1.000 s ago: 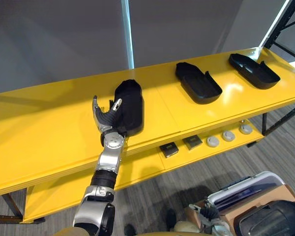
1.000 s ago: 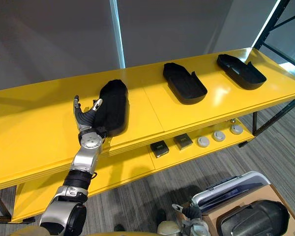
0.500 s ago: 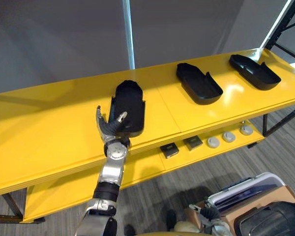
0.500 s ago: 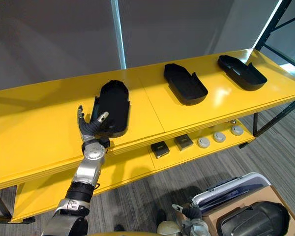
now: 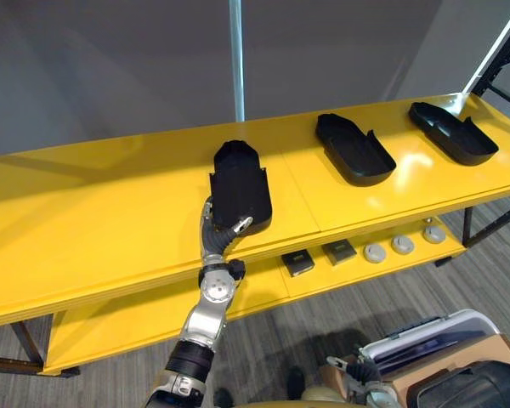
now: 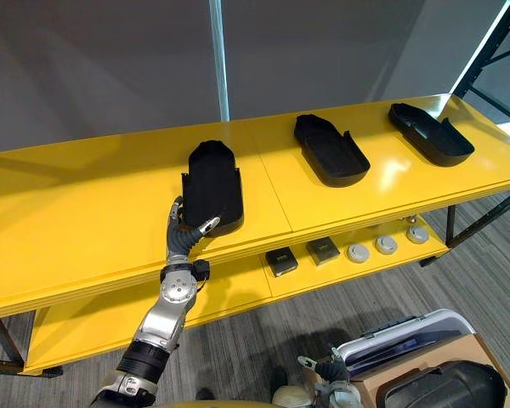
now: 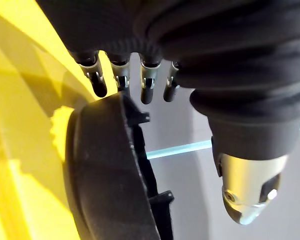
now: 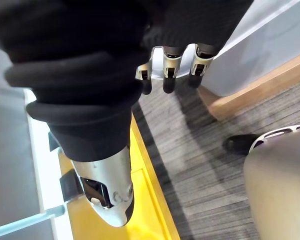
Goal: Walk over and take plastic housings, then place them on the shelf
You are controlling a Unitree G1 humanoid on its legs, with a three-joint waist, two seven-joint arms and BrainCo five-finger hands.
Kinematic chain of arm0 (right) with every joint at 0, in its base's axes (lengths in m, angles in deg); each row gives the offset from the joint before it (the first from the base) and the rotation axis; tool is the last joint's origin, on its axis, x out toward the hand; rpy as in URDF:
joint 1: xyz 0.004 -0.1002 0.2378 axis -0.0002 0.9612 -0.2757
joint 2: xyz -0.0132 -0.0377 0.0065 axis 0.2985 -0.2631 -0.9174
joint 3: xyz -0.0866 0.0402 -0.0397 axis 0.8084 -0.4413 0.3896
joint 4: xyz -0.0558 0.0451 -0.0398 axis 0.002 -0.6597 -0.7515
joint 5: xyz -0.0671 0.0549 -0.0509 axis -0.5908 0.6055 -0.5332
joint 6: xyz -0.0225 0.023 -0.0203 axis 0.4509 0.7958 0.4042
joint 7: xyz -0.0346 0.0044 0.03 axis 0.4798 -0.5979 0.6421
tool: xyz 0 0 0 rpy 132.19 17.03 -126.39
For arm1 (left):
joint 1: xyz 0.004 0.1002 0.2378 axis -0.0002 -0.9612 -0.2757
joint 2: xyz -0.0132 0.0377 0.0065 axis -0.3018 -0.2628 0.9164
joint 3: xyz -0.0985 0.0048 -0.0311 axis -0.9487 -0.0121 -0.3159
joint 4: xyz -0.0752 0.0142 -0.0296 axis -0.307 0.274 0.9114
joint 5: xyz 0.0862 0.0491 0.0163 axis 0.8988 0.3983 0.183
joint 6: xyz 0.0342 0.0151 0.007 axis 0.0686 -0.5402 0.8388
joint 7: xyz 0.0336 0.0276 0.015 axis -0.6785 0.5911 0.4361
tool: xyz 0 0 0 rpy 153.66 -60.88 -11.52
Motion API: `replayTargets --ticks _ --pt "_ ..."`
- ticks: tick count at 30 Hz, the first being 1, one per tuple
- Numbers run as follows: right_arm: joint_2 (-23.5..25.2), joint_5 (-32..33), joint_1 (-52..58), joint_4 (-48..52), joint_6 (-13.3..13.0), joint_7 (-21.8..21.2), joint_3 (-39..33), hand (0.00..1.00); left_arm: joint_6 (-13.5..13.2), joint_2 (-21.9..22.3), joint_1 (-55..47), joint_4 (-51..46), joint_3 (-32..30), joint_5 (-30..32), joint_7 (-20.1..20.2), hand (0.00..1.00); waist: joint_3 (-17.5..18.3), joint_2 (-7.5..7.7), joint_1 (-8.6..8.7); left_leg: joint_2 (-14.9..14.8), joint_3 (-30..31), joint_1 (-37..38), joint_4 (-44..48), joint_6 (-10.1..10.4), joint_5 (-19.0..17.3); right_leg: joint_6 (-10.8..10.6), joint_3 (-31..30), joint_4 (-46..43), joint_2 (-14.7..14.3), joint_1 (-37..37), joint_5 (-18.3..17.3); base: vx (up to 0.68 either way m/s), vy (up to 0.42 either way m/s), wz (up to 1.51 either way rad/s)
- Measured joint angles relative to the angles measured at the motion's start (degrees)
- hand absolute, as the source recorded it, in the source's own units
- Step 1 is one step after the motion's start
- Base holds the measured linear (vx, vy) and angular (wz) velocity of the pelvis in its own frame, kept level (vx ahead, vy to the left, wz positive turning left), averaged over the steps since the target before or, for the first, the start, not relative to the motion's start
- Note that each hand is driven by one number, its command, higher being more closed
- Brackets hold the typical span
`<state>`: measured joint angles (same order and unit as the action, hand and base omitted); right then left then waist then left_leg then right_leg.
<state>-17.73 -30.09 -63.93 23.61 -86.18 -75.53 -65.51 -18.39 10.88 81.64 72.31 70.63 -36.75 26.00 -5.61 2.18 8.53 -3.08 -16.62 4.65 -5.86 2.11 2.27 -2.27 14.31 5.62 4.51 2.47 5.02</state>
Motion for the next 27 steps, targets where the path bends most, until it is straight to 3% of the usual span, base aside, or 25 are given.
replayTargets --ticks 1,6,12,16,20,27 --pt "0.0 0.1 0.0 0.0 -0.1 0.0 0.0 0.00 -0.7 -0.4 -1.0 -2.6 0.5 1.4 0.0 1.00 0.0 -0.02 0.00 0.0 0.2 0.0 0.0 0.0 0.0 0.0 0.2 0.0 0.0 0.1 0.0 -0.01 -0.005 0.07" --pt "-0.1 1.1 0.0 -0.8 -1.0 -0.1 0.1 0.00 -3.6 -2.9 -6.7 -10.1 4.4 6.9 0.6 1.00 0.1 -0.06 -0.02 0.1 0.6 0.0 0.0 0.0 0.0 -0.1 1.0 0.0 0.2 0.3 -0.1 -0.01 -0.010 0.05" --pt "-0.5 2.1 0.0 -2.1 -1.1 -0.4 0.2 0.00 -6.6 -6.7 -15.2 -11.2 10.7 9.5 6.6 1.00 0.1 -0.09 -0.22 0.2 0.8 -0.1 0.0 0.0 0.0 -0.5 1.1 0.0 0.2 0.2 -0.4 -0.01 -0.003 0.01" --pt "-1.1 2.1 -0.1 -2.5 -1.0 -0.4 0.6 0.00 -6.8 -6.7 -16.0 -10.7 12.6 11.1 10.0 1.00 0.5 -0.44 -0.20 0.1 0.8 -0.2 0.0 0.2 -0.3 -0.9 0.8 0.0 0.2 0.1 -0.7 0.00 0.000 0.00" --pt "-2.4 1.8 -0.2 -3.9 -0.9 -0.4 1.3 0.00 -6.6 -6.3 -13.7 -4.7 13.1 12.3 10.1 1.00 1.3 -1.54 -0.09 0.1 0.7 -0.2 0.0 0.1 -0.3 -0.9 0.6 0.1 0.2 0.0 -0.8 0.00 -0.004 -0.02" --pt "-2.5 0.8 -0.1 -3.9 -0.5 -0.4 1.3 0.00 -4.5 -5.4 -6.6 2.1 12.9 13.1 10.0 1.00 1.4 -1.44 0.00 0.1 -0.1 -0.4 0.0 0.1 -0.3 -0.9 -0.1 0.2 0.1 -0.7 -0.7 0.00 -0.002 -0.05"
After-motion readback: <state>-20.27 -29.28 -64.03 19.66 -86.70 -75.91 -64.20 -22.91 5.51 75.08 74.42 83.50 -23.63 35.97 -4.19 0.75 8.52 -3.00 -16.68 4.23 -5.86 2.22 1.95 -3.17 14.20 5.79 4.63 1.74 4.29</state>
